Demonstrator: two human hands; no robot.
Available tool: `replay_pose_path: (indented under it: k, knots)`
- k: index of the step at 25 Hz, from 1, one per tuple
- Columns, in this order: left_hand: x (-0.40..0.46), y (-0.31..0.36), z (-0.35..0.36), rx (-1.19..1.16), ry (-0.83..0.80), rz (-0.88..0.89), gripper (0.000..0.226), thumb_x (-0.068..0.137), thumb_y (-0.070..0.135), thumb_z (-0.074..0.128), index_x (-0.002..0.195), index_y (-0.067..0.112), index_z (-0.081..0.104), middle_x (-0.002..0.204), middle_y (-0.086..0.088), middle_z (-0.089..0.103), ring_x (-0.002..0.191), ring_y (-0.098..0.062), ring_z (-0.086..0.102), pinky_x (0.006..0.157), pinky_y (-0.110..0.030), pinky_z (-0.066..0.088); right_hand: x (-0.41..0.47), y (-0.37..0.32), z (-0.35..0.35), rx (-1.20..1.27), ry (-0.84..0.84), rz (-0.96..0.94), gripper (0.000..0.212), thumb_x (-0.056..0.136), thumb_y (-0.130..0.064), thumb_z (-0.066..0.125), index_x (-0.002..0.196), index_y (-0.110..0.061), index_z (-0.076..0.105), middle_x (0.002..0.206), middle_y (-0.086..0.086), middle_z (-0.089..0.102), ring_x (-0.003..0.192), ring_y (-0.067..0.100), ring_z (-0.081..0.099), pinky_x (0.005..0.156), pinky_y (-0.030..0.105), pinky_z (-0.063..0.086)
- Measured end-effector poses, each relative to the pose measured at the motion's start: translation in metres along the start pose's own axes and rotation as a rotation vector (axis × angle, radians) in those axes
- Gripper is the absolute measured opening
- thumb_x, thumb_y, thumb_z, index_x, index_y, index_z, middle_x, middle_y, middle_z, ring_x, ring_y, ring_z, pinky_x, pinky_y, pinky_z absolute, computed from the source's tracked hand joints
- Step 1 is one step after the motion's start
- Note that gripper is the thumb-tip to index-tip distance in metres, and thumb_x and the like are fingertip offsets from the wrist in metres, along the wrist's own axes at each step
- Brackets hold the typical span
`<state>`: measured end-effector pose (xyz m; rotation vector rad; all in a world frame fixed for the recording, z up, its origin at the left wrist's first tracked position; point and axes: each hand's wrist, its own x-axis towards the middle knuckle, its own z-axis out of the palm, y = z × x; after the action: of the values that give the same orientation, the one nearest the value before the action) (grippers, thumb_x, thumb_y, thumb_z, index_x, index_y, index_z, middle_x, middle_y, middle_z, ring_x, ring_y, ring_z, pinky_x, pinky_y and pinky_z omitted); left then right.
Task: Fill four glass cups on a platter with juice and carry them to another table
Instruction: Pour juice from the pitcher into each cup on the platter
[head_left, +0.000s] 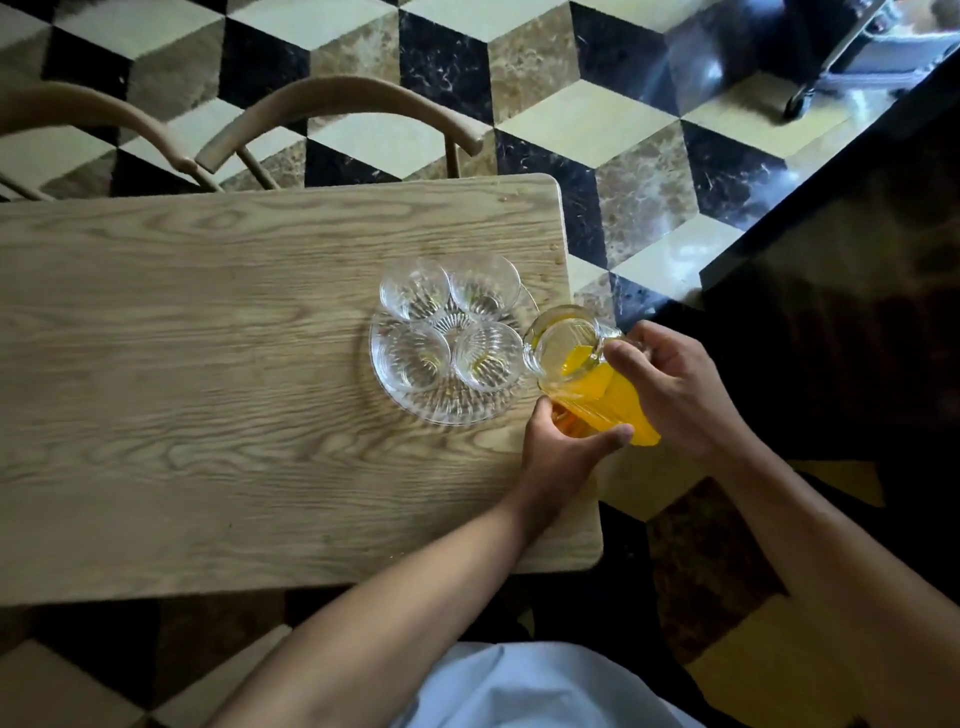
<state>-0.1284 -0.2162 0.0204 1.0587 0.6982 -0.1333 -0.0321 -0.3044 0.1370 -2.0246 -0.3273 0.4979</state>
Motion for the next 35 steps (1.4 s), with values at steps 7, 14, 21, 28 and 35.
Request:
replay_pose_path:
  k: [7,14,21,28,35]
  knots:
    - [0.001,0.0,0.016,-0.159,0.062,-0.034,0.063,0.076,-0.007,0.086,0.131,0.002,0.057,0.114,-0.01,0.077,0.097,-0.017,0.076,0.083,-0.027,0.059,0.015,0.001,0.01,-0.129,-0.048,0.03,0.033,0.096,-0.025,0.066,0.07,-0.01,0.053,0.056,-0.01,0.04,0.051,0.004,0.035,0.048,0.02,0.029]
    - [0.004,-0.005,0.029,-0.188,0.145,-0.066,0.061,0.078,-0.012,0.082,0.131,-0.002,0.055,0.105,-0.007,0.075,0.081,-0.006,0.074,0.072,-0.019,0.057,0.02,-0.004,0.014,-0.241,-0.06,0.019,0.035,0.096,-0.025,0.065,0.068,-0.011,0.049,0.059,-0.006,0.04,0.052,0.006,0.034,0.048,0.019,0.029]
    - [0.007,-0.009,0.037,-0.183,0.169,-0.108,0.061,0.074,0.001,0.09,0.127,0.006,0.059,0.105,-0.007,0.076,0.078,-0.005,0.073,0.068,-0.019,0.056,0.025,-0.013,0.014,-0.291,-0.046,0.018,0.037,0.096,-0.026,0.064,0.068,-0.007,0.048,0.059,-0.003,0.04,0.054,0.01,0.035,0.048,0.022,0.028]
    - [0.01,-0.007,0.038,-0.175,0.204,-0.123,0.051,0.073,0.0,0.09,0.115,0.002,0.06,0.082,0.003,0.07,0.058,0.006,0.062,0.058,-0.013,0.05,0.031,-0.02,0.024,-0.404,-0.048,0.016,0.033,0.095,-0.028,0.063,0.074,-0.003,0.056,0.059,-0.003,0.047,0.053,0.009,0.038,0.046,0.017,0.032]
    - [0.0,-0.005,0.037,-0.177,0.231,-0.132,0.066,0.052,0.036,0.097,0.103,0.013,0.062,0.079,0.007,0.071,0.061,0.001,0.061,0.062,-0.021,0.052,0.034,-0.023,0.035,-0.478,-0.054,0.054,0.035,0.093,-0.032,0.061,0.072,-0.004,0.055,0.058,-0.002,0.048,0.053,0.012,0.039,0.048,0.028,0.031]
